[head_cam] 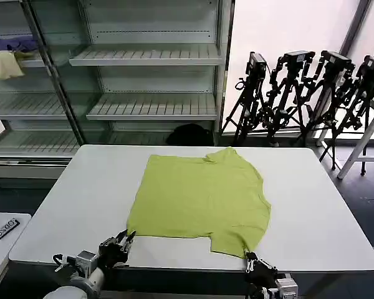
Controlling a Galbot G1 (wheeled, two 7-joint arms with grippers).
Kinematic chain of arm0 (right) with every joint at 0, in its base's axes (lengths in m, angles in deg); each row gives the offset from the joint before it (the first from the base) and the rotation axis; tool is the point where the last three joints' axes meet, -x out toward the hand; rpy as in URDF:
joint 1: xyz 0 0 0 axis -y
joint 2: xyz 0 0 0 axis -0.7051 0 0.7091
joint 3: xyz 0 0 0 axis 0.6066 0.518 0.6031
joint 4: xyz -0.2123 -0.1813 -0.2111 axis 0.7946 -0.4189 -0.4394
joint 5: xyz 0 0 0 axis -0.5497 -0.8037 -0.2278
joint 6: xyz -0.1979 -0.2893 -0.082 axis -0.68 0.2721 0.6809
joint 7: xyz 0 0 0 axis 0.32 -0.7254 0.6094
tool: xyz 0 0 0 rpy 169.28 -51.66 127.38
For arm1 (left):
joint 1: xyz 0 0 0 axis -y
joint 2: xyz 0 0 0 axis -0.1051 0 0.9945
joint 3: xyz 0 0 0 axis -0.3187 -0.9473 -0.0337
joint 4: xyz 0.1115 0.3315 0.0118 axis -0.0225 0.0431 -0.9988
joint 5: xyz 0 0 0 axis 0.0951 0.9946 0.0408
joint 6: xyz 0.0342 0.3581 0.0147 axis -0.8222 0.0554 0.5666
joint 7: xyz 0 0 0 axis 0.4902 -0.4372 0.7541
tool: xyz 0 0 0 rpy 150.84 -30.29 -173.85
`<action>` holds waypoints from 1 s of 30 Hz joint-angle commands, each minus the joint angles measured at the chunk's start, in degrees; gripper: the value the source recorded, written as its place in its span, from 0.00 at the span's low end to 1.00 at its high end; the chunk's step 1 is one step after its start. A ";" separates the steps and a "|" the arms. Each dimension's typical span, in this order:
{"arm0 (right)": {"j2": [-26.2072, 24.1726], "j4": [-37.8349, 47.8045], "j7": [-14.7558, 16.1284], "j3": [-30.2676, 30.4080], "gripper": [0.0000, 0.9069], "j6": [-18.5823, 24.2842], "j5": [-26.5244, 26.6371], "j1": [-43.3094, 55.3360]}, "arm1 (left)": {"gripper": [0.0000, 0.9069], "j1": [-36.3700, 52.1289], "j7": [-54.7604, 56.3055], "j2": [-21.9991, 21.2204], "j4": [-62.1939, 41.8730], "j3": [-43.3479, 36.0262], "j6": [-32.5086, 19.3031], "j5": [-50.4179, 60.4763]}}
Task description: Fold and organize the clothes.
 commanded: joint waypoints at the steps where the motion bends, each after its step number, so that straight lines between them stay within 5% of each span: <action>1: 0.03 -0.25 -0.03 -0.06 0.00 1.62 1.60 0.06 | 0.00 0.75 0.73 -0.41 -0.84 0.04 -0.25 -1.08; 8: 0.47 -1.73 -0.63 -1.59 0.00 5.37 4.27 1.08 | 0.00 1.68 0.38 -0.88 2.15 1.17 -2.28 -4.40; 18: 1.01 1.18 -0.83 -3.74 0.00 -0.35 3.04 13.68 | 0.00 10.60 -0.62 -3.23 -0.71 0.23 0.25 -4.10; 30: -0.04 11.64 0.01 -3.83 0.00 -1.89 1.86 27.29 | 0.00 22.43 1.96 -5.83 -10.38 -1.05 0.40 -3.13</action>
